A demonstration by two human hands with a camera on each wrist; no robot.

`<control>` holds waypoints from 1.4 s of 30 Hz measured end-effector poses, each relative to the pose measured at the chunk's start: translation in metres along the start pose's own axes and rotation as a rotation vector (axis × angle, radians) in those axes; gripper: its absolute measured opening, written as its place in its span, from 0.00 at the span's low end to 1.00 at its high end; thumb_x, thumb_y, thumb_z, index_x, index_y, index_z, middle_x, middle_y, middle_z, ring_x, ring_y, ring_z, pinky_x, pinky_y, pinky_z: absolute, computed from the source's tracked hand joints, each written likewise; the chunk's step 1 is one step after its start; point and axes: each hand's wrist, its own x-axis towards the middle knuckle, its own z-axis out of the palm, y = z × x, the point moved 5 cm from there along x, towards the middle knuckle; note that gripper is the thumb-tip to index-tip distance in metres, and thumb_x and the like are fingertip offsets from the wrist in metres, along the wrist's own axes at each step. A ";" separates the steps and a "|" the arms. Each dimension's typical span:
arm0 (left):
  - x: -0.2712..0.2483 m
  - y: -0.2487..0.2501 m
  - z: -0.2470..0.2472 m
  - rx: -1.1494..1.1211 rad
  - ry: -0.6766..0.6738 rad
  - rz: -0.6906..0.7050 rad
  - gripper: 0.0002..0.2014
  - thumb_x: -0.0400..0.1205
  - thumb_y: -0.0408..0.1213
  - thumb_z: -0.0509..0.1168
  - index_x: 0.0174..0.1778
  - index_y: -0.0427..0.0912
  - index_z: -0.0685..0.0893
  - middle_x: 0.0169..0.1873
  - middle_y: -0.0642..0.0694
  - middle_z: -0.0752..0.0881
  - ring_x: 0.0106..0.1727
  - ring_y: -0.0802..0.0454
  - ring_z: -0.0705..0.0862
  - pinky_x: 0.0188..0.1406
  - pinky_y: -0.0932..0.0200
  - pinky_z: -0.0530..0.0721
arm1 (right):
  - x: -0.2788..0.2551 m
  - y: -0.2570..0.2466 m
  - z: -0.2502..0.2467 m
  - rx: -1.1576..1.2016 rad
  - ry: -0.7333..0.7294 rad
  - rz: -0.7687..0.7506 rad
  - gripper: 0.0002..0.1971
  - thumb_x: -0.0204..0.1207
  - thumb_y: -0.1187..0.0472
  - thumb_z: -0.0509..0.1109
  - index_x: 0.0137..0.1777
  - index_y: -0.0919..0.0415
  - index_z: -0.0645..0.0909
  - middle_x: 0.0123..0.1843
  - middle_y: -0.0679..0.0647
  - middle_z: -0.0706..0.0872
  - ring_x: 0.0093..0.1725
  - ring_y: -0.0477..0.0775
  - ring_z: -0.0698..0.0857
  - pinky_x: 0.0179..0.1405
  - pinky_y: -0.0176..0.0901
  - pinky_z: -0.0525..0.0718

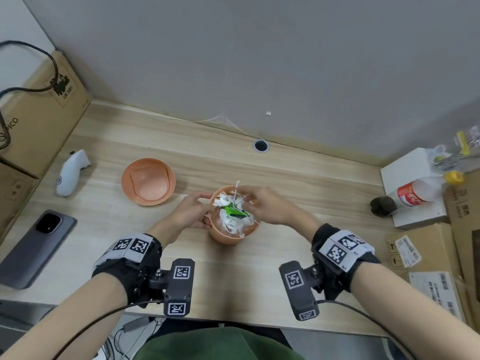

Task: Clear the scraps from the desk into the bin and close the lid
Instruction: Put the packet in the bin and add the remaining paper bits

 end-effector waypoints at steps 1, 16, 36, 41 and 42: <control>0.000 0.000 0.000 -0.002 -0.002 0.002 0.19 0.79 0.31 0.69 0.67 0.42 0.78 0.42 0.38 0.83 0.33 0.50 0.82 0.41 0.54 0.92 | 0.003 -0.003 0.011 -0.088 -0.069 -0.020 0.22 0.81 0.60 0.60 0.76 0.55 0.70 0.72 0.58 0.79 0.66 0.59 0.80 0.64 0.52 0.79; 0.009 -0.002 -0.001 -0.026 -0.018 0.016 0.19 0.79 0.31 0.71 0.66 0.42 0.79 0.43 0.37 0.81 0.31 0.51 0.83 0.39 0.53 0.92 | 0.031 -0.018 0.000 0.003 -0.214 0.027 0.19 0.83 0.65 0.54 0.71 0.56 0.76 0.65 0.58 0.84 0.58 0.57 0.83 0.56 0.47 0.81; 0.012 -0.059 -0.146 -0.022 0.910 -0.191 0.25 0.75 0.48 0.71 0.63 0.37 0.76 0.63 0.38 0.80 0.55 0.31 0.85 0.57 0.37 0.84 | 0.054 0.042 0.025 0.412 0.078 0.294 0.12 0.78 0.61 0.65 0.61 0.59 0.75 0.28 0.54 0.79 0.17 0.52 0.77 0.16 0.39 0.77; 0.032 -0.061 -0.158 -0.101 0.829 -0.146 0.35 0.74 0.40 0.74 0.77 0.46 0.69 0.66 0.43 0.76 0.56 0.37 0.85 0.59 0.40 0.85 | 0.052 0.035 0.033 0.537 -0.123 0.301 0.18 0.77 0.55 0.69 0.65 0.54 0.73 0.40 0.55 0.85 0.28 0.50 0.81 0.24 0.40 0.80; 0.037 -0.059 -0.157 -0.108 0.812 -0.131 0.33 0.76 0.37 0.72 0.78 0.47 0.69 0.65 0.43 0.79 0.58 0.38 0.84 0.60 0.39 0.85 | 0.050 0.033 0.034 0.537 -0.160 0.297 0.19 0.77 0.53 0.69 0.66 0.53 0.73 0.41 0.52 0.85 0.31 0.50 0.81 0.26 0.39 0.80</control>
